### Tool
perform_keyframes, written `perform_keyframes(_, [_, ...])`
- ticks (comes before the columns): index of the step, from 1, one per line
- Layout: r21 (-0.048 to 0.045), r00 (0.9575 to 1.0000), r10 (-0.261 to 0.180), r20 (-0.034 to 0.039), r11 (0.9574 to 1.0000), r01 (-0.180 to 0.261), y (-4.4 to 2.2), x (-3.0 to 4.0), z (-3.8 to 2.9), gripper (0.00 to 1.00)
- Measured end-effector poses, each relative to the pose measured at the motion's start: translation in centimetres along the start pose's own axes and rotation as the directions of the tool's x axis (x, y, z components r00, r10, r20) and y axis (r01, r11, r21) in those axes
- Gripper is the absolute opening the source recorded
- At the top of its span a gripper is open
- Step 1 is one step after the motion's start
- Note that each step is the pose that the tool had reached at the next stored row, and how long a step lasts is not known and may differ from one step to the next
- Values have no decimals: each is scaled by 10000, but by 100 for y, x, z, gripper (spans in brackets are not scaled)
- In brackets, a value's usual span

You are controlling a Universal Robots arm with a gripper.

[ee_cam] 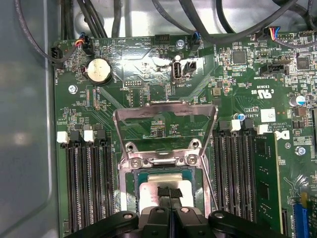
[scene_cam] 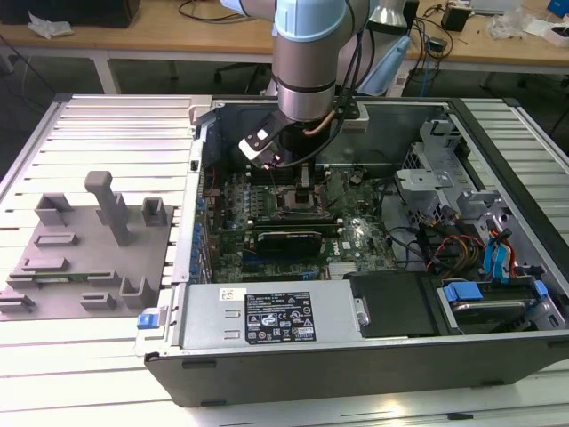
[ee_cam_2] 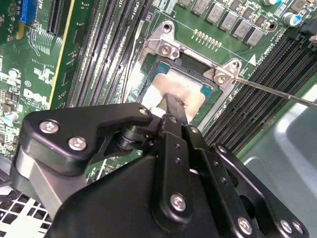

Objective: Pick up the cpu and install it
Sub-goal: 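Place the cpu into insertion slot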

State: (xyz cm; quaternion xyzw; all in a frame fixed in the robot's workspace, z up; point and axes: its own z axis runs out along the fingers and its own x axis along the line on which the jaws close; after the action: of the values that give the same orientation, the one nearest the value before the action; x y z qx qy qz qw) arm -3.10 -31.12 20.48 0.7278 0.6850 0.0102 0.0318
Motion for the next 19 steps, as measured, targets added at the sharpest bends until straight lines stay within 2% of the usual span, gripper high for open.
perform_keyframes(7, [0,10000,19,0,10000,-19,0,-1,0,11])
perform_keyframes(12, [0,10000,18,5,10000,-18,3,-3,-39,11])
perform_keyframes(17, [1,10000,20,8,10000,-20,5,-3,-51,11])
perform_keyframes(19, [1,10000,20,7,10000,-20,9,-5,-108,11])
